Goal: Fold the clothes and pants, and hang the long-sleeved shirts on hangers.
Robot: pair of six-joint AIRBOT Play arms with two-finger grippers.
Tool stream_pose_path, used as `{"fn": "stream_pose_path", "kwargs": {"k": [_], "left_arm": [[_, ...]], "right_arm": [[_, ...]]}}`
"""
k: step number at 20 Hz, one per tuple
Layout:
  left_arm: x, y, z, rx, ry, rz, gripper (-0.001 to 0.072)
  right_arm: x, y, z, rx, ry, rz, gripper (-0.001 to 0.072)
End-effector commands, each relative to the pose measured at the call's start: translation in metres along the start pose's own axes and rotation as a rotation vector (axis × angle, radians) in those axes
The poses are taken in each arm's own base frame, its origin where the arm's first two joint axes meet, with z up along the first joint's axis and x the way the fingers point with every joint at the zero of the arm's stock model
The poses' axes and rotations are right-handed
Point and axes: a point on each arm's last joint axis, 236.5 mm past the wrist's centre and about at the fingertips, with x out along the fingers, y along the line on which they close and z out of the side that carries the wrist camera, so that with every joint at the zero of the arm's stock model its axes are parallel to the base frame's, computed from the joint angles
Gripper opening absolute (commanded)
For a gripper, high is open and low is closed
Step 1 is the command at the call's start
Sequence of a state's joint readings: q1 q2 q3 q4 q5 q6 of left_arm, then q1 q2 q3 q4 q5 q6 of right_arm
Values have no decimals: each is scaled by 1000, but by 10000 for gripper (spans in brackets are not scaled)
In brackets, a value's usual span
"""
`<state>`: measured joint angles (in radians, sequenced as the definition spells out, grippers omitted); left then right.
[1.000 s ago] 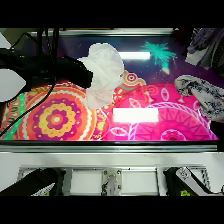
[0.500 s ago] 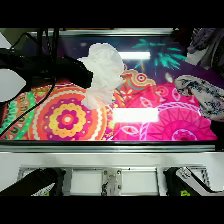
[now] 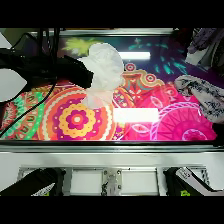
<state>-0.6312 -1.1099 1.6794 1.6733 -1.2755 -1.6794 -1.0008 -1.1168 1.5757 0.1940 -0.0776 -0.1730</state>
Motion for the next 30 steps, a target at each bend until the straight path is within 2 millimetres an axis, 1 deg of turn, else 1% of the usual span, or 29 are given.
{"fn": "stream_pose_path", "kwargs": {"k": [1,2,4,7,10,12,14,15,16,17,18,19,20,21,22,23,24,25,26,27,28,30], "left_arm": [[0,0,0,0,0,0,14],[0,0,0,0,0,0,14],[0,0,0,0,0,1,14],[0,0,0,0,0,1,14],[0,0,0,1,0,1,14],[0,0,0,0,0,1,14],[0,0,0,1,0,1,14],[0,0,0,0,-1,1,14],[0,0,1,0,-4,0,14],[0,0,2,-1,-9,1,14],[0,0,4,-6,-16,0,14],[0,0,5,-19,-19,0,14],[0,2,5,-34,-19,3,14],[1,7,4,-57,-17,11,14],[3,13,0,-83,-12,22,14],[5,18,-8,-109,-2,27,14],[7,20,-18,-146,8,14,14],[11,22,-28,-185,13,-7,14],[16,23,-39,-231,18,-35,14],[19,22,-49,-277,21,-62,14],[22,20,-58,-319,23,-89,14],[26,22,-71,-375,30,-109,14]], "right_arm": [[-1,2,3,1,-6,10,410],[-2,2,4,2,-7,10,537],[-5,2,12,3,-21,10,528],[-16,1,36,4,-58,9,527],[-22,3,48,9,-79,17,527],[-34,28,71,6,-129,125,526],[-56,73,97,-6,-196,321,526],[-77,107,108,-20,-235,480,526],[-97,136,112,-26,-259,626,526],[-127,169,113,13,-263,825,525],[-156,195,109,88,-230,1003,525],[-183,218,98,177,-147,1169,525],[-206,239,84,211,-62,1288,525],[-229,262,64,195,34,1387,525],[-249,282,46,138,97,1449,525],[-277,304,30,78,144,1528,525],[-310,325,18,45,187,1621,524],[-345,344,11,41,222,1712,523],[-382,360,5,50,262,1805,497],[-427,373,-3,51,304,1916,497],[-473,381,-10,46,333,2031,496],[-554,384,-24,42,401,2225,496]]}}
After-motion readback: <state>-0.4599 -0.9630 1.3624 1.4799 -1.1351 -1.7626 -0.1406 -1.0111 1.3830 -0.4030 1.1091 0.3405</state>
